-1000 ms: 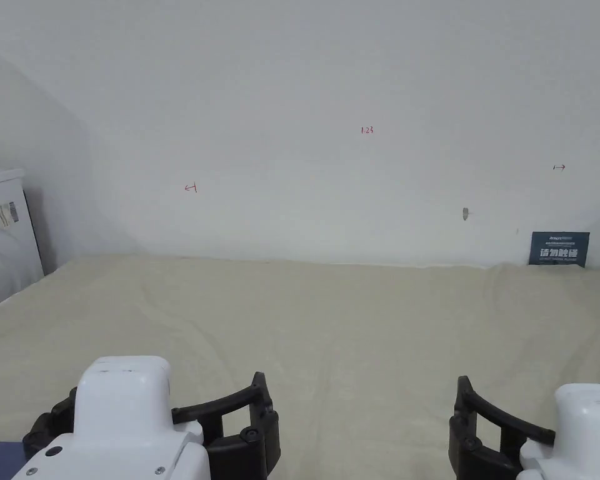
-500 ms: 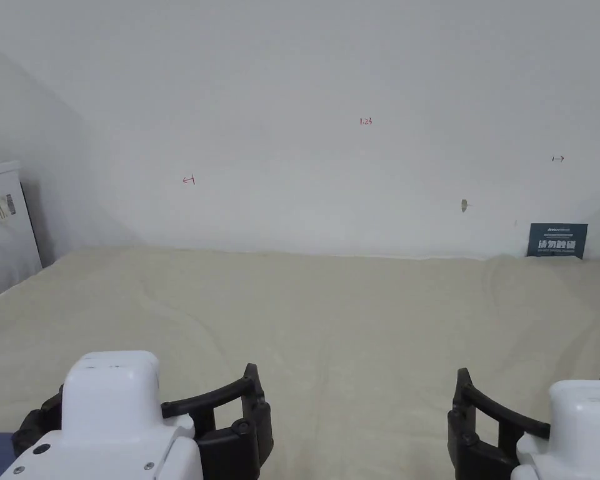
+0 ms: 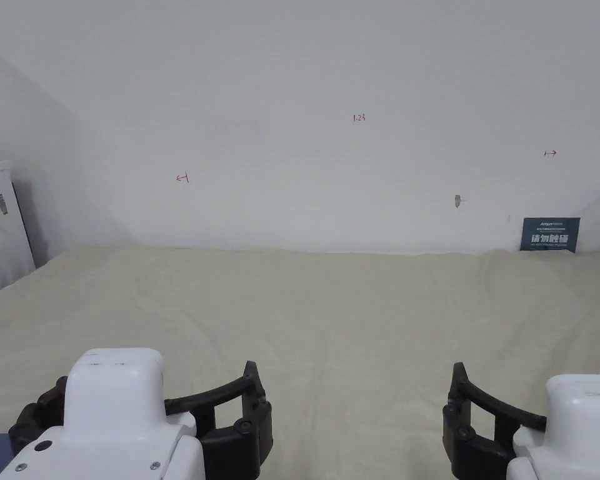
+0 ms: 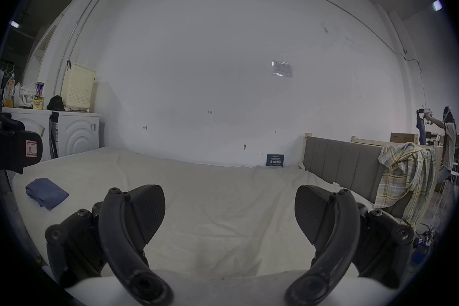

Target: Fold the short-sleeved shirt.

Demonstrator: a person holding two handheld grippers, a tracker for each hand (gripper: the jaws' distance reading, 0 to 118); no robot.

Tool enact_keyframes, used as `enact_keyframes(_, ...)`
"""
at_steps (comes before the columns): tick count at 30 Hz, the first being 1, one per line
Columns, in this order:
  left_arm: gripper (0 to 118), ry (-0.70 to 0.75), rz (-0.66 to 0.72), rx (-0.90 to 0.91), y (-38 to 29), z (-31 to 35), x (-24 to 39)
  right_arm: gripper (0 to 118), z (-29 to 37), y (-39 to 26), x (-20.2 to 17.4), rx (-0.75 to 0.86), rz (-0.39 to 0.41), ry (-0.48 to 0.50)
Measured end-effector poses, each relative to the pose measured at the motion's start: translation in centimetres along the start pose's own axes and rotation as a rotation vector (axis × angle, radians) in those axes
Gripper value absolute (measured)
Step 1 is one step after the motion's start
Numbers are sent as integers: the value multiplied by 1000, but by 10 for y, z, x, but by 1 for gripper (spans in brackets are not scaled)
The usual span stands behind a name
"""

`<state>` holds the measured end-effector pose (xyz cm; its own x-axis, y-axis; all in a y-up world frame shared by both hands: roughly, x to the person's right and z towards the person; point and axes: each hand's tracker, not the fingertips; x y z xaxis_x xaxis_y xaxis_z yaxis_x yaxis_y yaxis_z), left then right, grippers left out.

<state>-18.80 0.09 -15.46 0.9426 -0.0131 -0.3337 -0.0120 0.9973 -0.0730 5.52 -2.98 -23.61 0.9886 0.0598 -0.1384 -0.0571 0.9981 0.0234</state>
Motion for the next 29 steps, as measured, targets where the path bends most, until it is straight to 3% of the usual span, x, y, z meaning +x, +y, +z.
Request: enact_keyframes(29,118,-6,-16,16,-4,-2,8,108,2,-4,-2,-10,21,25)
